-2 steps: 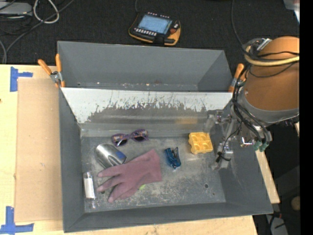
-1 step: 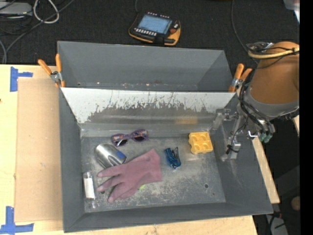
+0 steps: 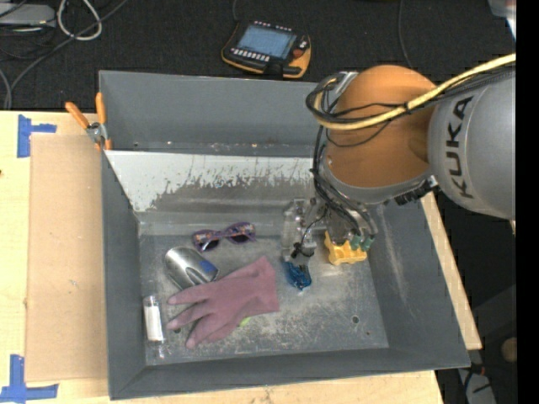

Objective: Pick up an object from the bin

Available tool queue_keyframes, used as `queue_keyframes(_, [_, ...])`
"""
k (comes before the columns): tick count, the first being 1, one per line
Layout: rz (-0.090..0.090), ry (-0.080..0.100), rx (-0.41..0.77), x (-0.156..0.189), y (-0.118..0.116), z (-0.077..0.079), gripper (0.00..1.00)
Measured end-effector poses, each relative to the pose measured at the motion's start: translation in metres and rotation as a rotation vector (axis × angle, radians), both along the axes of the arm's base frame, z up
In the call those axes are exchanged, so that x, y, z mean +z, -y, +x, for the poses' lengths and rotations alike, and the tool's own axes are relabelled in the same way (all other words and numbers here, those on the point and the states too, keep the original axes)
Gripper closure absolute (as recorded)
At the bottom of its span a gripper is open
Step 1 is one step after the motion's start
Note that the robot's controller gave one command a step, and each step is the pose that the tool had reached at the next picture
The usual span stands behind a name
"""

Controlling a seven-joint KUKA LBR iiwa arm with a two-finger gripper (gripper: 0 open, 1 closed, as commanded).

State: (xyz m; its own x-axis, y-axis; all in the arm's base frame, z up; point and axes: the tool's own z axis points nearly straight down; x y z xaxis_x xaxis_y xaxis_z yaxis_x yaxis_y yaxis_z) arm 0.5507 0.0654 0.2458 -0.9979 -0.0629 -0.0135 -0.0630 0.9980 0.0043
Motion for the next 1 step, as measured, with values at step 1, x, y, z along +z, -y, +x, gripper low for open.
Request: queue_keyframes(1, [0.0, 0.003, 0.014, 0.0039, -0.0231, -0.0031, 1.0])
